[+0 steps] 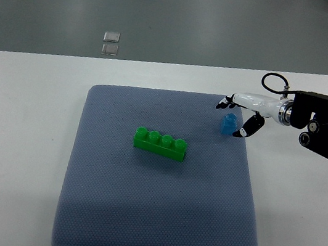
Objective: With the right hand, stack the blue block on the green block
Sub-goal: 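Reach the right hand down over the small blue block, then close the right hand fingers around the blue block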
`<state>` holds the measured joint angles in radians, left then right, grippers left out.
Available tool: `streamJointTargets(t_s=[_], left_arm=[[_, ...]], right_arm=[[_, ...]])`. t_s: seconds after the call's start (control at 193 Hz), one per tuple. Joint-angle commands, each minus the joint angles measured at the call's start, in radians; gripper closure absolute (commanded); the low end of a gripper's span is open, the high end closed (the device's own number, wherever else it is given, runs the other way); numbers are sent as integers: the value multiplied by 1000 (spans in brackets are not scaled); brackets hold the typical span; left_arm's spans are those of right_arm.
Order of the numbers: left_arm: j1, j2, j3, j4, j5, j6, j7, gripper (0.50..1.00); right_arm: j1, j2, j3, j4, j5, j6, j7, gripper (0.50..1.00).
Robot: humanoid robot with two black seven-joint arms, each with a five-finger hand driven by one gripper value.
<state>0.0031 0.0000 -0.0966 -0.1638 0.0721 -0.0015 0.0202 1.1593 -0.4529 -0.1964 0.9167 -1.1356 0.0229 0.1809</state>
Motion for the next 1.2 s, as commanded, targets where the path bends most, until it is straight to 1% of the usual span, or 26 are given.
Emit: streamJointTargets(t_s=[0.0,0.187,0.213,0.321,0.731,0.824,1.193], left_arm=[[0,0,0,0,0,0,0,500],[0,0,0,0,0,0,0,500],[0,0,0,0,0,0,0,500],[0,0,0,0,0,0,0,500],[0,0,0,0,0,0,1,500],[0,0,0,1,0,0,0,500],[0,0,0,0,0,0,0,500]], right_arm=[[-3,8,-6,-2,-1,-1,-1,689],[-1,14,-18,-29,-1,-9,-1,705],[-1,16,-18,-32,-1,-9,-1,715],[-3,16,-18,-33,-1,-14,-14,730],[-4,29,-20,-33,-4,-23,-24,748],[-3,31,-20,-33,-4,-23,-35,758],[-3,36,-34,-35,-4,-41,-37,791]])
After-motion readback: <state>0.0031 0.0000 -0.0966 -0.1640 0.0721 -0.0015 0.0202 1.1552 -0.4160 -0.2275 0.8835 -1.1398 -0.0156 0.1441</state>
